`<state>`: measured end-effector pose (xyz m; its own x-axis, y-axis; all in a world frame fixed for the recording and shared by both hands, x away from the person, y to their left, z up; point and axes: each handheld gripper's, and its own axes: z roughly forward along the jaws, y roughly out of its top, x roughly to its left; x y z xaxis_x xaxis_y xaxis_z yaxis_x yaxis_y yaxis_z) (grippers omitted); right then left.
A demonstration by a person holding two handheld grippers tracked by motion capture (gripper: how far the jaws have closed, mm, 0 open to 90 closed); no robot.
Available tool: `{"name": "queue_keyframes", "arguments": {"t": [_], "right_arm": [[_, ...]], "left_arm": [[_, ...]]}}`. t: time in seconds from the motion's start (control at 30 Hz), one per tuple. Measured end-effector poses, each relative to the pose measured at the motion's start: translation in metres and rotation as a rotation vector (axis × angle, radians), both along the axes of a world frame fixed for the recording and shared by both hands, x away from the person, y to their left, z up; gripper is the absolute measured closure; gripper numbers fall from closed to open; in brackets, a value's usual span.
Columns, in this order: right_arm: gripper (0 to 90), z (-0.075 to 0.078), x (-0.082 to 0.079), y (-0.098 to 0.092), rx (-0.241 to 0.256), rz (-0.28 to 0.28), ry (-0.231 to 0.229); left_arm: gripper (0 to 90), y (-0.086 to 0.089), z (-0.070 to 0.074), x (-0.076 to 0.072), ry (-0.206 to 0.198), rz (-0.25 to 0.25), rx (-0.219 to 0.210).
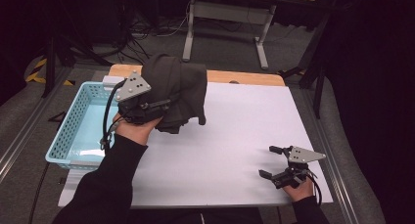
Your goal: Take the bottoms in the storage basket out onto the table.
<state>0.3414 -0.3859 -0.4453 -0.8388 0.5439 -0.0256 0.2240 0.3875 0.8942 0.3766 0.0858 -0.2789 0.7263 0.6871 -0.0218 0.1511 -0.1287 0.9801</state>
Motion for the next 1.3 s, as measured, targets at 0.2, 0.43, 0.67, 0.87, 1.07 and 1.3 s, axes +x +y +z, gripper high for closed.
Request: {"name": "queue_keyframes", "arguments": {"t": [0.2,0.43,0.67,0.87,1.07,1.3], "right_arm": [[0.0,0.000,0.000,0.000,0.002,0.002,-0.001],[0.0,0.000,0.000,0.000,0.002,0.004,0.000],[0.0,0.000,0.000,-0.001,0.002,0.004,-0.001],[0.0,0.000,-0.002,-0.002,0.000,-0.001,0.001],[0.0,0.000,-0.002,-0.001,-0.001,0.000,0.001],[0.0,0.000,-0.002,-0.001,-0.002,0.005,0.002]], "left_arm": [[52.5,-0.020,-0.005,0.002,0.011,-0.051,0.007],[52.4,-0.040,-0.009,0.003,0.025,-0.101,0.011],[52.2,-0.058,-0.017,0.006,0.047,-0.148,0.017],[52.1,-0.074,-0.026,0.011,0.078,-0.188,0.022],[51.8,-0.090,-0.034,0.015,0.106,-0.226,0.043],[51.0,-0.101,-0.047,0.020,0.147,-0.252,0.077]]}}
